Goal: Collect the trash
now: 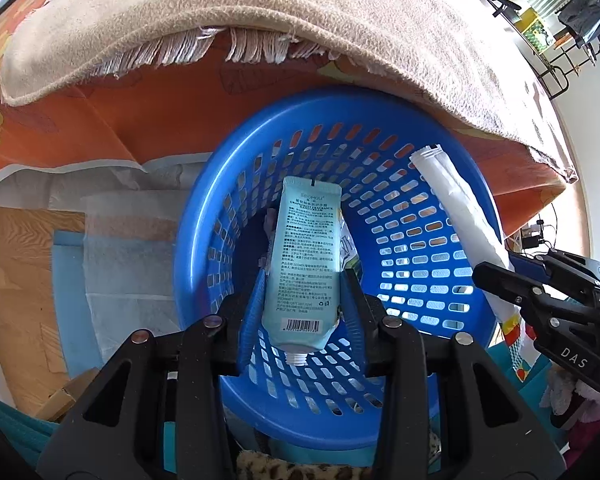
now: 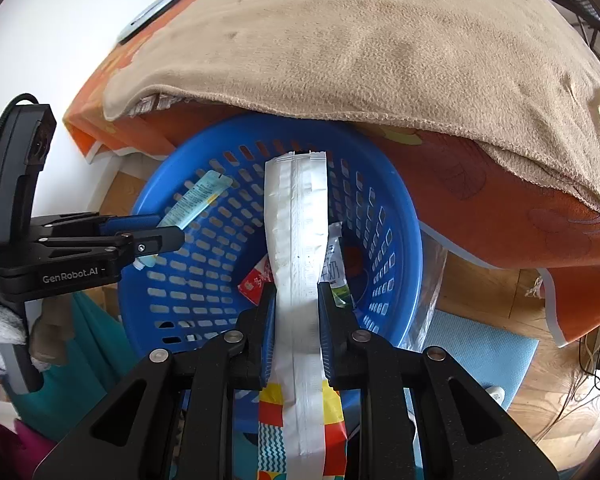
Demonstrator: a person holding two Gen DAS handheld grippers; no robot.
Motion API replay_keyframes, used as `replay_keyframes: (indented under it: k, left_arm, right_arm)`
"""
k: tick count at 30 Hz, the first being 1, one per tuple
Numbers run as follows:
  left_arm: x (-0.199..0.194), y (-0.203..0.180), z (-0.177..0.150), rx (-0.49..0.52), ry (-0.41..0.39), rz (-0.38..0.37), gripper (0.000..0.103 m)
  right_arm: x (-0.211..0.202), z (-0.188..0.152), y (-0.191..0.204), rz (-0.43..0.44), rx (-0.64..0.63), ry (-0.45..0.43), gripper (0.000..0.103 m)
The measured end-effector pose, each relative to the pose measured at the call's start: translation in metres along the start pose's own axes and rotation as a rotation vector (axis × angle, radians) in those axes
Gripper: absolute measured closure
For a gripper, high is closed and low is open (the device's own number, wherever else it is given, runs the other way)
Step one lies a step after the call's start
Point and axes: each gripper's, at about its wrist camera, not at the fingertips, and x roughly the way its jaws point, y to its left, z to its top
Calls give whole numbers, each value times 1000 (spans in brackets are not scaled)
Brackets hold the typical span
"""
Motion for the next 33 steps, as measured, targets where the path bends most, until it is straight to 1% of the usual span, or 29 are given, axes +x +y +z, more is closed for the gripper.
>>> replay_keyframes:
  k: [6, 8, 10, 12, 14, 19, 22, 25, 28, 33]
  left_arm:
    - [1, 3, 2, -14, -12, 0, 65]
    - [0, 4, 3, -18, -14, 0, 65]
    - [1, 6, 4, -22, -12, 2, 65]
    - [1, 7, 4, -26, -10, 3, 65]
    - [2, 8, 5, -29, -10, 8, 65]
    - [2, 9, 5, -29, -13, 21, 64]
    - [0, 9, 4, -28, -24, 27, 50]
    - [-3, 8, 5, -26, -29, 37, 49]
    - [-4, 7, 7, -28, -32, 43, 49]
    - [-8, 5, 7, -19, -39, 50, 49]
  right_arm:
    - [0, -1, -4, -7, 10, -3, 84]
    - [1, -1, -5, -14, 12, -1, 82]
    - [1, -1, -7, -25, 17, 3, 74]
    - [0, -1, -8, -32, 20, -2, 59]
    - [-1, -1, -8, -39, 21, -6, 56]
    - [-1, 0, -7, -72, 14, -4, 52]
    - [-3, 1, -6, -88, 14, -11, 49]
    - [-4, 2, -9, -100, 15, -18, 48]
    - [-5, 2, -9, -113, 15, -25, 43]
    - [-9, 3, -11, -139, 21, -36, 42]
